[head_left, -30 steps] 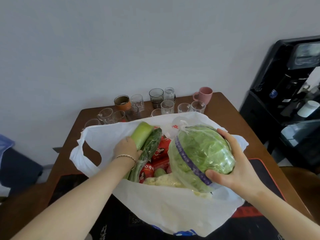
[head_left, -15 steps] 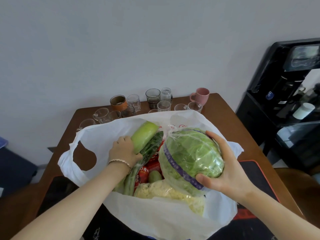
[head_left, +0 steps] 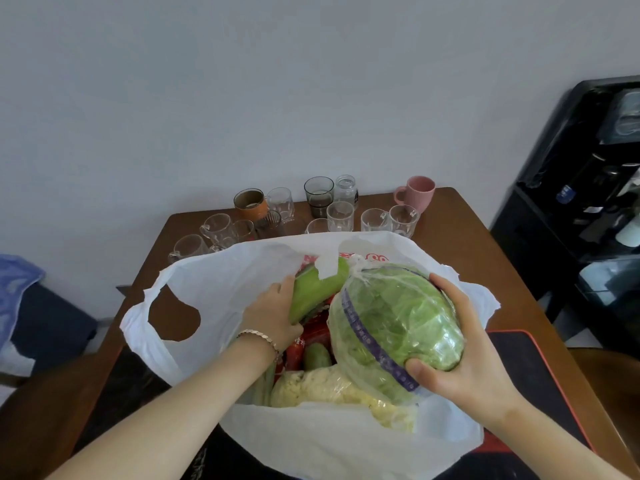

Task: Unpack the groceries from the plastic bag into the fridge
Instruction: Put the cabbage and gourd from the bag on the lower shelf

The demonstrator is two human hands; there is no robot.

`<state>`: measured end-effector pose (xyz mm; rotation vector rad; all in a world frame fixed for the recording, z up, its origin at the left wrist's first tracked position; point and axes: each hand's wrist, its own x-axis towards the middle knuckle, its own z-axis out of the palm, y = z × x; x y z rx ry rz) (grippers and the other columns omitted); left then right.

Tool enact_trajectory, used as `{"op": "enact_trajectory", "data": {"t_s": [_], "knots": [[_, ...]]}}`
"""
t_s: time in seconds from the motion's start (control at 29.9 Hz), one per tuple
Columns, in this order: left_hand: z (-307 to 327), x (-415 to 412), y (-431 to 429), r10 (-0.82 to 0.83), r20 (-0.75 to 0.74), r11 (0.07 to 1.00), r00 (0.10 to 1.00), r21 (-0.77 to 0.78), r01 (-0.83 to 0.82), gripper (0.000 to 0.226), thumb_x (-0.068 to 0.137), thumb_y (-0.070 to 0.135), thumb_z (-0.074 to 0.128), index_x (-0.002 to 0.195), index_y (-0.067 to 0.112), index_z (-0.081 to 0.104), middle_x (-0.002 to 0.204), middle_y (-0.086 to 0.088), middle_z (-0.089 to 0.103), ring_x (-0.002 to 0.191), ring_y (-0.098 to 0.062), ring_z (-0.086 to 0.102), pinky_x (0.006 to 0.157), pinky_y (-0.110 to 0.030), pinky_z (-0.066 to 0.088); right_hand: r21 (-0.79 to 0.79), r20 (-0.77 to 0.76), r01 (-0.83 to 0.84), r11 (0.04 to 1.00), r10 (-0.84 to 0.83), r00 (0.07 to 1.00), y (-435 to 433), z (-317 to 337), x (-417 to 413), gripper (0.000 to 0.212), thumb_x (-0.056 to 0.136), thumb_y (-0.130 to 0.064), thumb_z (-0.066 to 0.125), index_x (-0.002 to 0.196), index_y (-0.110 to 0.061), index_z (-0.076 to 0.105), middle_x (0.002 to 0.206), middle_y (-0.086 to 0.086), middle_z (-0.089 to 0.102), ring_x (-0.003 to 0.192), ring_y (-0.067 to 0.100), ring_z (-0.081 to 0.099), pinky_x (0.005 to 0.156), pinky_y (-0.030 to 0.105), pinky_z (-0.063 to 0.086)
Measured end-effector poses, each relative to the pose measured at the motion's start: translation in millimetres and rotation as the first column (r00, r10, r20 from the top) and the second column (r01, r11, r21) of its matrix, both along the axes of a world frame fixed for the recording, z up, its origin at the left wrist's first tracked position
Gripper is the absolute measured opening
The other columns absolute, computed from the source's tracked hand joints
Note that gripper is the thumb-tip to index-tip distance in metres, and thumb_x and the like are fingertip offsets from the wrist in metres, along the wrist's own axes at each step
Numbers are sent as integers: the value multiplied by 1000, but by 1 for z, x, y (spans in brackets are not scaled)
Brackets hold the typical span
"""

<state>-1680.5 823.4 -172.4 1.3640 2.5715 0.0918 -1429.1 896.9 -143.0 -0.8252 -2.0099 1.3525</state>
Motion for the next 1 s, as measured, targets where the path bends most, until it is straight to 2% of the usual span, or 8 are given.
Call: {"op": "enact_trajectory", "data": {"t_s": [0.1, 0.2, 0.37, 0.5, 0.63, 0.73, 0.87, 1.0], "knots": [[27, 5, -7, 19, 69, 990, 997, 135, -28, 84, 76, 31, 66, 145, 27, 18, 131, 0, 47, 116, -22, 50, 89, -37, 48, 69, 37, 16, 998, -18, 999, -2, 7, 1, 100, 39, -59, 76, 125, -66, 26, 134, -14, 39, 126, -3, 35, 97, 22, 39], [63, 8, -13, -19, 85, 946, 996, 325, -9, 87, 71, 28, 71, 144, 31, 25, 128, 1, 51, 110, -22, 55, 87, -37, 50, 125, 79, 43, 991, -53, 995, -3, 16, -1, 102, 38, -57, 73, 124, -71, 20, 134, -12, 35, 123, -15, 28, 88, 10, 36], [115, 6, -6, -175, 83, 843, 981, 527, 106, 89, 64, 21, 80, 141, 29, 34, 119, -1, 58, 91, -17, 54, 77, -28, 45, 184, 61, 214, 960, -228, 972, -10, 34, 5, 105, 32, -82, 68, 125, -70, 21, 134, -12, 34, 124, -13, 27, 88, 8, 34], [142, 22, 26, -438, 44, 748, 898, 571, 338, 91, 61, 25, 81, 140, 27, 36, 120, -2, 59, 96, -20, 59, 81, -31, 48, 236, -3, 473, 849, -487, 874, -34, 55, 29, 97, 38, -89, 59, 127, -67, 25, 131, -15, 37, 121, -13, 32, 90, 7, 34], [148, 77, 55, -674, 8, 637, 738, 511, 577, 93, 66, 25, 77, 143, 34, 26, 124, 3, 55, 104, -18, 57, 81, -27, 44, 193, -85, 744, 639, -745, 662, -74, 63, 78, 93, 33, -67, 75, 117, -70, 35, 123, -17, 44, 115, -6, 43, 94, 20, 40], [144, 139, 59, -815, 49, 530, 577, 466, 708, 90, 66, 24, 73, 141, 37, 26, 124, 5, 54, 102, -19, 58, 76, -27, 45, 108, -116, 900, 423, -893, 434, -115, 62, 129, 89, 38, -51, 74, 121, -58, 43, 127, -1, 51, 114, 15, 53, 96, 39, 47], [146, 248, 40, -945, 65, 320, 321, 402, 858, 84, 66, 24, 69, 138, 39, 29, 117, 5, 55, 101, -23, 59, 77, -32, 48, -12, -128, 995, 100, -987, 97, -197, 64, 207, 95, 35, -52, 69, 126, -41, 43, 124, 5, 54, 103, 15, 58, 76, 16, 50], [151, 376, -9, -994, 91, 88, 57, 390, 917, 79, 66, 23, 69, 134, 40, 32, 107, 8, 55, 92, -19, 59, 78, -31, 50, 10, -76, 970, -244, -967, -242, -306, 65, 282, 100, 35, -55, 67, 131, -44, 40, 126, 4, 48, 108, 18, 53, 75, 20, 44]]}}
